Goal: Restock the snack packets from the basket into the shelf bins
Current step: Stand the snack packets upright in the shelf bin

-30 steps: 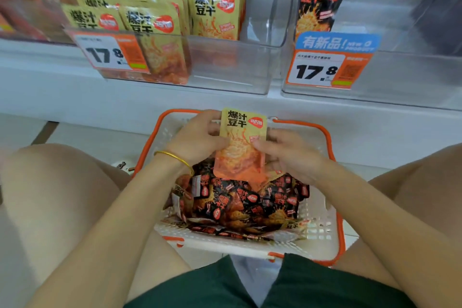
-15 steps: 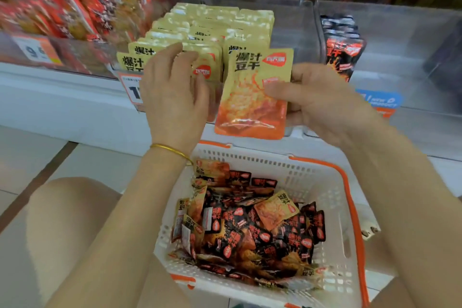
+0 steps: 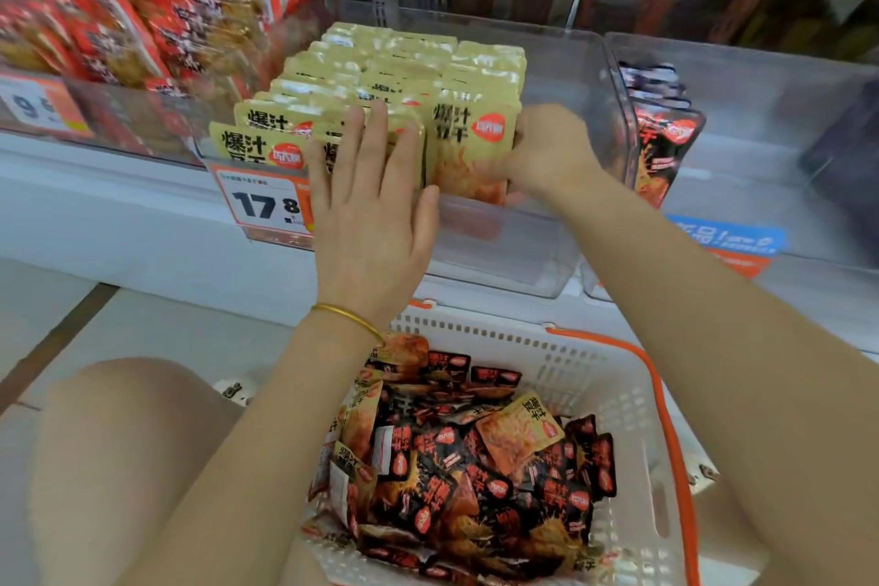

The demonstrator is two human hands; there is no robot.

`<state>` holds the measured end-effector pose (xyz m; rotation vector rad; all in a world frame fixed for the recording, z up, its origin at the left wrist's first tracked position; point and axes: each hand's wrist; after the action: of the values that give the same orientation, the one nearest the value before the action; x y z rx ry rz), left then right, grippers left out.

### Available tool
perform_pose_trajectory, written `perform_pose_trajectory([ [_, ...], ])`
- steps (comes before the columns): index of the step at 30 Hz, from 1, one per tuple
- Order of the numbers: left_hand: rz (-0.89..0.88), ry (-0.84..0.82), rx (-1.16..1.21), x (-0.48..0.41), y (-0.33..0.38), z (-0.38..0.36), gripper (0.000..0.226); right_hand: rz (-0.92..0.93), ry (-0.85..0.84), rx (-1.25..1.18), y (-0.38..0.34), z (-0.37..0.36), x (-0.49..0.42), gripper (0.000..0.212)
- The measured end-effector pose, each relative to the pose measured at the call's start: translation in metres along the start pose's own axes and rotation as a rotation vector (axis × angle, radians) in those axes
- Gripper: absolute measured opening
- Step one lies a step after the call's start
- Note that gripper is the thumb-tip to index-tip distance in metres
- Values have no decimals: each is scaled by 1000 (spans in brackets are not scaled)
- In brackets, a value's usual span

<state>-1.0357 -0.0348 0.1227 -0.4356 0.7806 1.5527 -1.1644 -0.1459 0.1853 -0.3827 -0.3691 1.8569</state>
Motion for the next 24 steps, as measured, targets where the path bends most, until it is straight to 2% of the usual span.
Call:
perform_pose_trajectory([
  [3,-4,16,11,-1,0,-1,50,-66,-59,65,4,-7,-3,42],
  [7,-6,23,25,-2,1,-2,50,-128,-95,83,6,-9,-6,39],
  [11,-12,34,25,-2,2,-4,49,-146,-98,-84,8,-14,-11,38],
  [15,-29,61,38,-1,5,-4,49,-159,-115,-88,6,-9,-9,41],
  [20,-90,93,131,6,15,-2,44,-119,-5,-68,0,-1,-1,48],
  [24,-183,124,220,18,23,-2,37,13,199,-44,-14,18,29,43],
])
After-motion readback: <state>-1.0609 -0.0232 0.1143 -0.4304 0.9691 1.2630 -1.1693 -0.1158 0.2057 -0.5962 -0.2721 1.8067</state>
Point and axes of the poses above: each hand's wrist, its own x-axis away from the middle knuckle, its own z-axis out of the back of the hand, y = z × x, and after that the axes turned 2 degrees about x, right-handed
